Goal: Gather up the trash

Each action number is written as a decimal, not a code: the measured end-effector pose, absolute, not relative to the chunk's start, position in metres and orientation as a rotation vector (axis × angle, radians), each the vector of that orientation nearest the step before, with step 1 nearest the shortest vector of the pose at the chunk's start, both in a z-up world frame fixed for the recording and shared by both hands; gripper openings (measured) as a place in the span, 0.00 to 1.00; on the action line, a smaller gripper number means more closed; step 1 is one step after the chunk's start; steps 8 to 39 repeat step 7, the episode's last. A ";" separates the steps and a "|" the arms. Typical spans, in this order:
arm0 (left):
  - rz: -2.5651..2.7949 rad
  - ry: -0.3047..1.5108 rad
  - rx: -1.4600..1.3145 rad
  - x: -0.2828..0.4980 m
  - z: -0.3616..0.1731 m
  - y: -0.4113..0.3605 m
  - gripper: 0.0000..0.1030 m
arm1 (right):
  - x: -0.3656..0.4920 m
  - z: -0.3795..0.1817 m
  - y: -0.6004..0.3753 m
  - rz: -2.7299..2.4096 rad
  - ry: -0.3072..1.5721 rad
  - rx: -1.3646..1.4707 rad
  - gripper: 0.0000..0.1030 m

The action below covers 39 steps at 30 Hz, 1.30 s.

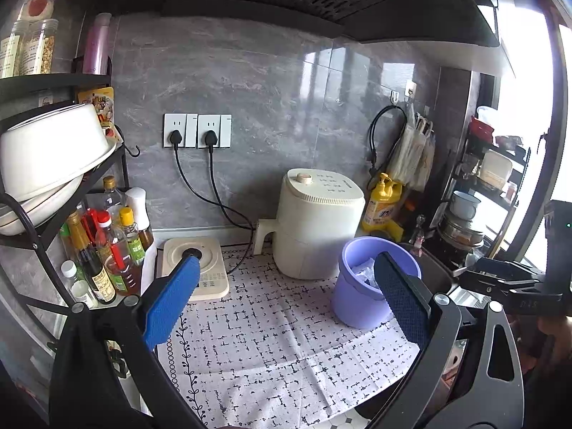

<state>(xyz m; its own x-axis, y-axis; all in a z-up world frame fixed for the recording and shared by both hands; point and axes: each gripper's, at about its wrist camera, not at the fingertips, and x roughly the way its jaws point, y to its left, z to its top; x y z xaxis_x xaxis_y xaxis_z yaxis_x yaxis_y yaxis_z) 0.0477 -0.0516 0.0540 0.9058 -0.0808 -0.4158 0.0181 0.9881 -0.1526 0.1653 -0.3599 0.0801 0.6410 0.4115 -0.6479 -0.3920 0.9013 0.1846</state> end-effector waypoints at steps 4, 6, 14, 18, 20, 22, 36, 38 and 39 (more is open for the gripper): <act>-0.038 0.435 -0.141 0.054 0.052 -0.048 0.94 | 0.181 0.073 -0.361 0.451 0.763 0.033 0.92; -0.018 0.438 -0.141 0.057 0.049 -0.044 0.94 | 0.191 0.068 -0.355 0.472 0.774 0.029 0.92; -0.006 0.443 -0.146 0.058 0.047 -0.042 0.94 | 0.195 0.066 -0.351 0.490 0.778 0.025 0.92; -0.006 0.443 -0.146 0.058 0.047 -0.042 0.94 | 0.195 0.066 -0.351 0.490 0.778 0.025 0.92; -0.006 0.443 -0.146 0.058 0.047 -0.042 0.94 | 0.195 0.066 -0.351 0.490 0.778 0.025 0.92; -0.006 0.443 -0.146 0.058 0.047 -0.042 0.94 | 0.195 0.066 -0.351 0.490 0.778 0.025 0.92; -0.006 0.443 -0.146 0.058 0.047 -0.042 0.94 | 0.195 0.066 -0.351 0.490 0.778 0.025 0.92; -0.006 0.443 -0.146 0.058 0.047 -0.042 0.94 | 0.195 0.066 -0.351 0.490 0.778 0.025 0.92; -0.006 0.443 -0.146 0.058 0.047 -0.042 0.94 | 0.195 0.066 -0.351 0.490 0.778 0.025 0.92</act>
